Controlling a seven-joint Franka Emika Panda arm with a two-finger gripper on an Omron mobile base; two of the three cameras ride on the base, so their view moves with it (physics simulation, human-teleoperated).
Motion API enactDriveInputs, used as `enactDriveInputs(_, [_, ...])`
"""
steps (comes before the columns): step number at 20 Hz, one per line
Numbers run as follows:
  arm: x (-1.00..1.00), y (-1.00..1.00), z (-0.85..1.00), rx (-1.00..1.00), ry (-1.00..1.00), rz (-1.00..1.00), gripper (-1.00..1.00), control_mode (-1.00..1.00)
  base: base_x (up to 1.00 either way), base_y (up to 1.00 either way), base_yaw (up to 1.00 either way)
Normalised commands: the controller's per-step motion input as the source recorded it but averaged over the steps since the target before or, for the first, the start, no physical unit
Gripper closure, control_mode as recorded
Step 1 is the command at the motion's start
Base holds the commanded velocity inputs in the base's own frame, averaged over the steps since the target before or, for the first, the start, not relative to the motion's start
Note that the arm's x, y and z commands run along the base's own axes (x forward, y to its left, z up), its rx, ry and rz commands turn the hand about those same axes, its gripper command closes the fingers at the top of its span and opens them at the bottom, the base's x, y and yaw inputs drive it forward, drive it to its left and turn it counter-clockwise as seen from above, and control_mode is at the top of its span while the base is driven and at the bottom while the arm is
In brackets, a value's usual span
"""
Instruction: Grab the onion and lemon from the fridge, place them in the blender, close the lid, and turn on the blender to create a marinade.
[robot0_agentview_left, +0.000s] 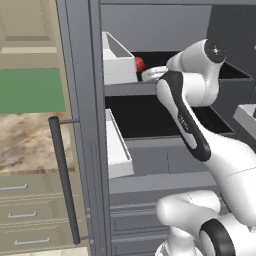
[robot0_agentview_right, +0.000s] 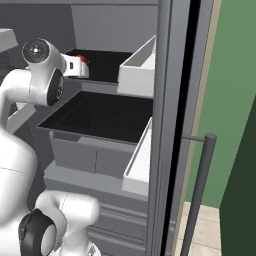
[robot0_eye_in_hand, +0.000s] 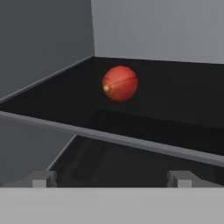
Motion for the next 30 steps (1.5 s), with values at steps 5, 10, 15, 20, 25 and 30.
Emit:
enactDriveInputs(5, [0.28, 0.14, 0.00, -0.04, 0.08, 0.00, -1.00, -1.00, 0.00, 0.00, 0.00])
enactDriveInputs(10, [0.33, 0.06, 0.00, -0.02, 0.05, 0.00, -1.00, -1.00, 0.00, 0.00, 0.00])
enactDriveInputs(15, [0.29, 0.00, 0.00, 0.00, 0.00, 0.00, -1.00, -1.00, 0.00, 0.00, 0.00])
enactDriveInputs(20, [0.29, 0.00, -0.01, 0.00, 0.00, 0.00, -1.00, -1.00, 0.00, 0.00, 0.00])
enactDriveInputs(25, [0.31, 0.06, -0.05, 0.00, 0.00, 0.00, -1.00, -1.00, 0.00, 0.00, 0.00])
enactDriveInputs(30, [0.29, 0.13, -0.09, -0.01, 0.00, 0.00, -1.00, -1.00, 0.00, 0.00, 0.00])
